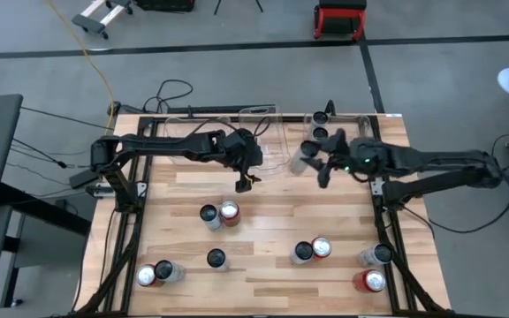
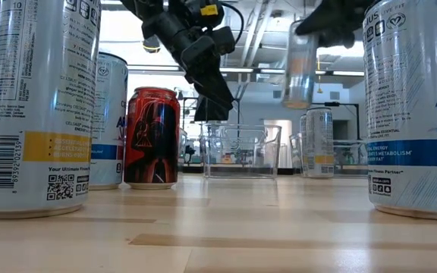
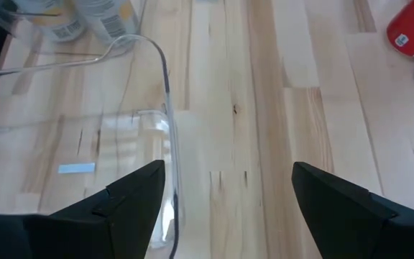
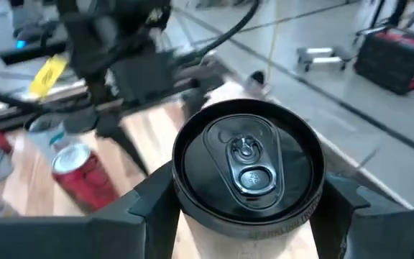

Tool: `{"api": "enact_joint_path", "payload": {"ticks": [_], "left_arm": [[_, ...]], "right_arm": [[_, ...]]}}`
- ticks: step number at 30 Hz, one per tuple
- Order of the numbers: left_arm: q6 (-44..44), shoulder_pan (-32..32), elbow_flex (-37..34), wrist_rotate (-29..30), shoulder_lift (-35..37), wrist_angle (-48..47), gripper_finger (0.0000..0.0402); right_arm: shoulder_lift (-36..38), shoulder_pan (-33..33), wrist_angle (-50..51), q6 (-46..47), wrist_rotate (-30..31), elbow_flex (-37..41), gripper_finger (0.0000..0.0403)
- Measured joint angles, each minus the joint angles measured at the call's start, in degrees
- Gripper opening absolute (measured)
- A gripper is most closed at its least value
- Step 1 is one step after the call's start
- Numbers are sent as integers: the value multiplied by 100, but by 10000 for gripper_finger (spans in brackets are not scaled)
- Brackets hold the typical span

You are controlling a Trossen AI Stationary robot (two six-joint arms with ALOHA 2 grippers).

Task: Sort soda cans
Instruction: Put the white-yellow soda can into the right transparent bin

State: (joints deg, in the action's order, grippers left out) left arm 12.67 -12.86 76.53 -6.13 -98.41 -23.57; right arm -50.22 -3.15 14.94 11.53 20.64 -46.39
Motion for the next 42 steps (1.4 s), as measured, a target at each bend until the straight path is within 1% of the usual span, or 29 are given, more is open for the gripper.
{"api": "enact_joint_path", "payload": {"ticks": [3,8,15,19,22,26,31,33,37,40,42], "left_arm": [[0,0,0,0,0,13,294],[11,0,0,2,0,14,293],[8,0,0,0,0,-68,292],[2,0,-2,25,57,-133,292],[-15,0,-2,126,295,-210,292],[-26,-7,-2,267,838,-388,292],[24,-11,-26,306,1393,-536,292],[157,-11,-276,215,1665,-224,292],[167,-135,-1086,167,2356,470,292],[71,-311,-1755,183,2895,962,292],[-60,-387,-2218,185,3217,1382,292]], "right_arm": [[312,-92,133,-17,215,-42,233],[606,-418,547,-5,795,-40,233],[936,-1001,577,-2,798,-40,233],[1154,-1418,644,-9,1074,-40,233],[1271,-1763,947,-88,1245,-40,233],[1287,-2202,1307,-3,1250,-37,233],[1234,-2663,1249,148,1227,279,233],[1240,-2828,1260,299,1141,562,233],[1235,-3159,650,364,703,1224,239],[1193,-3463,122,367,282,1516,240],[1114,-3691,-24,365,190,1606,241]]}}
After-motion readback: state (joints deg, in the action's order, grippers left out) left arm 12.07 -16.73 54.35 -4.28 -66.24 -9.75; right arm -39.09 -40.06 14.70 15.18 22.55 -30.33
